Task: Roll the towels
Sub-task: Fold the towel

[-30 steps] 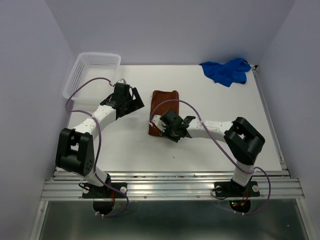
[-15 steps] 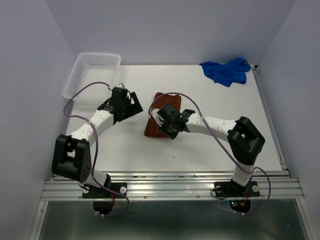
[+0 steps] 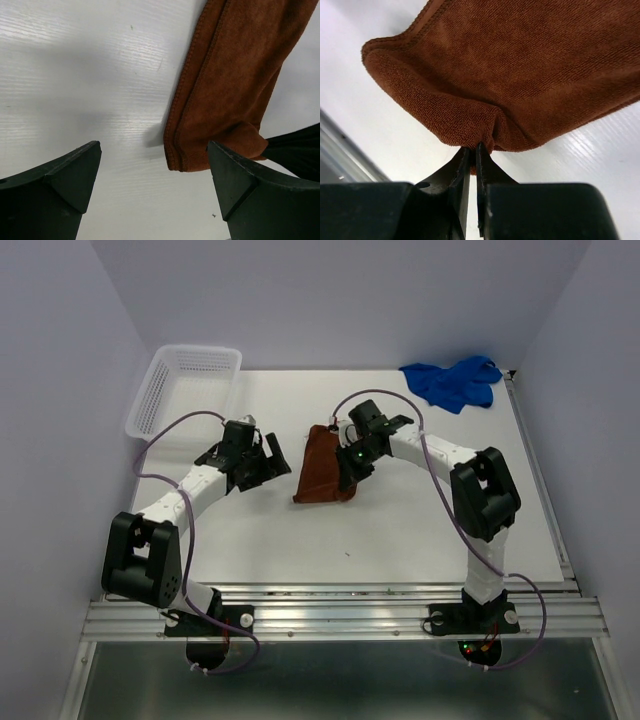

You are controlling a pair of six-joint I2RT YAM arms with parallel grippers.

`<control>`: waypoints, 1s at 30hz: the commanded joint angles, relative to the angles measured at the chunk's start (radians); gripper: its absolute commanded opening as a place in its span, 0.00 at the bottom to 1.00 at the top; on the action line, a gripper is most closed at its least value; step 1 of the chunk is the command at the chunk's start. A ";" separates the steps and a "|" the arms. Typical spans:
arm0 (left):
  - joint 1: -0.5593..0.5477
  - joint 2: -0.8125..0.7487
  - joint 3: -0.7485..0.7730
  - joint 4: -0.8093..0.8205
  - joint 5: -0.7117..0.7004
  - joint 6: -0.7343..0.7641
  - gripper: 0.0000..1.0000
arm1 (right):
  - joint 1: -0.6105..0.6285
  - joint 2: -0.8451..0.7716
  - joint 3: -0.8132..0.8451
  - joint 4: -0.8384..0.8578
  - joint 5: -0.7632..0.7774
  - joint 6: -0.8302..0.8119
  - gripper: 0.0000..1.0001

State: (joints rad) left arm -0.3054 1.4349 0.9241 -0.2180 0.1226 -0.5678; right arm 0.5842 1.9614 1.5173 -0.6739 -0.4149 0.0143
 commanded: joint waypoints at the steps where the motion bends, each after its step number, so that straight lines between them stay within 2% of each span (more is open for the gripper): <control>1: 0.003 -0.034 -0.019 0.048 0.074 0.039 0.99 | -0.056 0.040 0.066 -0.044 -0.229 0.065 0.06; 4: -0.001 -0.021 -0.025 0.077 0.121 0.049 0.99 | -0.089 0.086 0.090 -0.049 -0.288 0.094 0.06; 9: -0.047 -0.018 -0.045 0.098 0.152 0.088 0.99 | -0.144 0.143 0.162 -0.078 -0.251 0.075 0.08; 14: -0.100 -0.025 -0.076 0.117 0.147 0.094 0.99 | -0.144 0.159 0.202 -0.141 -0.191 0.016 0.11; 21: -0.135 0.053 -0.047 0.164 0.144 0.103 0.99 | -0.153 0.183 0.241 -0.164 -0.157 -0.002 0.13; 26: -0.155 0.145 0.004 0.166 0.054 0.095 0.98 | -0.162 0.198 0.261 -0.176 -0.160 -0.002 0.14; 28: -0.155 0.186 0.053 0.128 0.025 0.089 0.94 | -0.162 0.202 0.259 -0.177 -0.157 -0.001 0.15; 30: -0.155 0.203 0.074 0.134 -0.015 0.066 0.93 | -0.162 0.208 0.262 -0.177 -0.131 -0.002 0.22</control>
State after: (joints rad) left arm -0.4564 1.6234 0.9157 -0.0902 0.1944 -0.4877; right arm 0.4294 2.1590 1.7374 -0.8337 -0.5819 0.0292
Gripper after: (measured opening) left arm 0.943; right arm 0.179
